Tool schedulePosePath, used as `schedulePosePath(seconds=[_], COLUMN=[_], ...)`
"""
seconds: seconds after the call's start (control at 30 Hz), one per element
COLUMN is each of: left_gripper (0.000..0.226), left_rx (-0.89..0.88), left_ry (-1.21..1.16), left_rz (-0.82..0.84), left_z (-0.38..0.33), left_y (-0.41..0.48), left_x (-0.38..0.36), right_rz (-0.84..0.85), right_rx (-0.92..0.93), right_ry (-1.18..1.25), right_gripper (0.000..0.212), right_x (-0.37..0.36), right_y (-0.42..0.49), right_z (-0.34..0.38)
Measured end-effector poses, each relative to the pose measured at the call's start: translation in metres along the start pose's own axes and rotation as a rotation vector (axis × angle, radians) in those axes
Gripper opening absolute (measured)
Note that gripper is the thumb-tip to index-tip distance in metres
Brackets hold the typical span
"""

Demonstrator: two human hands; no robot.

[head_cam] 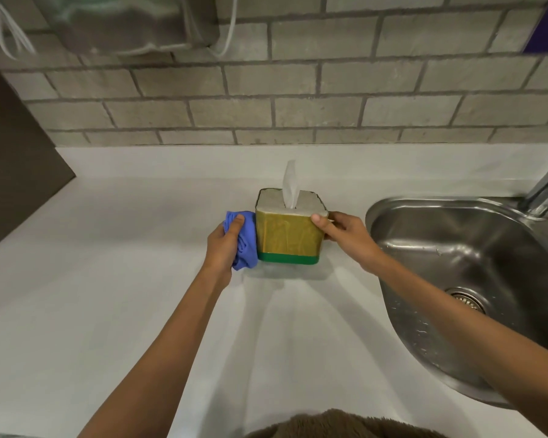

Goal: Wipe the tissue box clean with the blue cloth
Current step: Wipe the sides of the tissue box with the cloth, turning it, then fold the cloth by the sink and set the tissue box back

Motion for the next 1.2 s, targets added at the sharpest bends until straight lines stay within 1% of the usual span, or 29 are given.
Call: schedulePosePath(seconds=[0.23, 0.43, 0.5, 0.6, 0.67, 0.73, 0.8, 0.83, 0.9, 0.97, 1.0, 1.07, 1.13, 1.2], left_gripper=[0.023, 0.024, 0.025, 0.028, 0.029, 0.025, 0.021, 0.020, 0.019, 0.028, 0.035, 0.049, 0.056, 0.061], left_rx=[0.033, 0.077, 0.075, 0.071, 0.062, 0.029, 0.002, -0.003, 0.013, 0.072, 0.111, 0.185, 0.243, 0.283], left_ry=[0.059, 0.062, 0.066, 0.039, -0.027, -0.122, -0.166, -0.175, -0.205, -0.259, -0.293, -0.339, -0.353, -0.333], left_rz=[-0.018, -0.019, -0.043, -0.137, -0.216, -0.223, -0.141, -0.081, 0.060, 0.232, 0.320, 0.458, 0.549, 0.596], left_z=[0.016, 0.031, 0.032, 0.030, 0.027, 0.018, 0.006, 0.000, -0.009, -0.013, -0.014, -0.012, -0.008, 0.000], left_y=[-0.003, -0.008, -0.011, -0.020, -0.030, -0.044, -0.061, -0.071, -0.089, -0.105, -0.112, -0.124, -0.132, -0.138], left_x=[0.029, 0.049, 0.056, 0.074, 0.090, 0.098, 0.093, 0.086, 0.068, 0.047, 0.038, 0.023, 0.012, 0.001], right_rz=[-0.048, -0.079, -0.077, -0.069, -0.121, -0.236, -0.298, -0.275, -0.151, -0.043, -0.030, -0.060, -0.102, -0.117], right_rx=[0.046, 0.048, 0.026, -0.028, -0.056, 0.030, 0.203, 0.283, 0.391, 0.454, 0.464, 0.432, 0.357, 0.246], right_ry=[0.001, -0.060, -0.049, -0.009, -0.050, -0.144, -0.198, -0.204, -0.218, -0.265, -0.288, -0.316, -0.344, -0.327], right_gripper=[0.062, 0.076, 0.079, 0.085, 0.094, 0.091, 0.077, 0.071, 0.066, 0.064, 0.061, 0.053, 0.046, 0.032], right_x=[-0.041, -0.063, -0.069, -0.077, -0.077, -0.074, -0.080, -0.088, -0.107, -0.120, -0.121, -0.113, -0.098, -0.080], right_y=[-0.027, -0.045, -0.050, -0.058, -0.067, -0.081, -0.097, -0.105, -0.117, -0.126, -0.130, -0.136, -0.141, -0.146], right_z=[-0.009, -0.011, -0.012, -0.013, -0.009, 0.009, 0.043, 0.062, 0.096, 0.118, 0.125, 0.132, 0.133, 0.127])
Point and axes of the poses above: each hand's wrist, its own y-axis towards the middle knuckle, its own x-axis out of the back of the hand, z = x × y, the point moved 6 cm from there along y, towards the middle knuckle, and after that the axes turned 7 degrees about x, right-handed, at the moved point
